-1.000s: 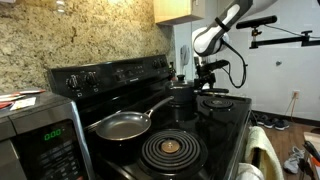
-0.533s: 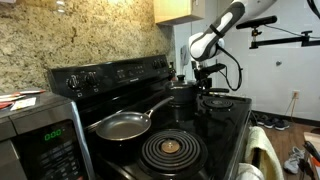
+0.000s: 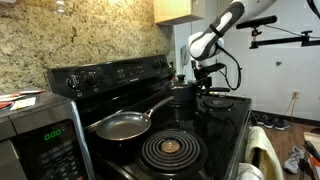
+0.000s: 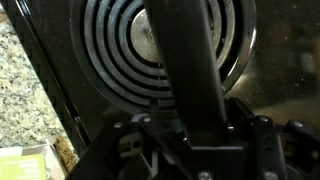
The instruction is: Move the black pot from the front plate to the back plate on the stove
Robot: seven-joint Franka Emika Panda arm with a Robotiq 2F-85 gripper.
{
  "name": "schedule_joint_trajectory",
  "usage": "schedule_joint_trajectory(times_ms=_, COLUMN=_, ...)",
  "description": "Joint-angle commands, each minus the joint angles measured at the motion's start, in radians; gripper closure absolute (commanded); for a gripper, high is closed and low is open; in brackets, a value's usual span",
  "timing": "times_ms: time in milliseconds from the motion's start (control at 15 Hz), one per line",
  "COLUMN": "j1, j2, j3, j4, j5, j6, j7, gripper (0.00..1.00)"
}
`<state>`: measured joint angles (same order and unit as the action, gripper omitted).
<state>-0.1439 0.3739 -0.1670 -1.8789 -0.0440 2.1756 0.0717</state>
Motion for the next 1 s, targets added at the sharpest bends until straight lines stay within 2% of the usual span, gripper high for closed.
schedule_joint_trajectory(times_ms=0, j1=-0.013, j2=0.007, j3=0.005, j4=0.015, j5=0.008, j6=-0.011, j7=-0.015, gripper=0.0)
schedule_joint_trajectory(times_ms=600, j1=-0.041, j2=-0.015, j3=0.031, j4=0.018, j5=0.03, j6=-0.016, j7=-0.191, gripper=0.0)
schedule_joint_trajectory(times_ms=800, j1=-0.042, j2=-0.019, j3=0.03, j4=0.038, j5=0.026, j6=-0.032, j7=-0.213, gripper=0.0)
schedule_joint_trajectory(times_ms=867, j1=-0.038, j2=-0.019, j3=0.026, j4=0.048, j5=0.013, j6=-0.043, j7=-0.206, gripper=0.25)
schedule_joint_trajectory(times_ms=933, j1=-0.039, j2=-0.021, j3=0.027, j4=0.056, j5=0.012, j6=-0.054, j7=-0.212, gripper=0.28)
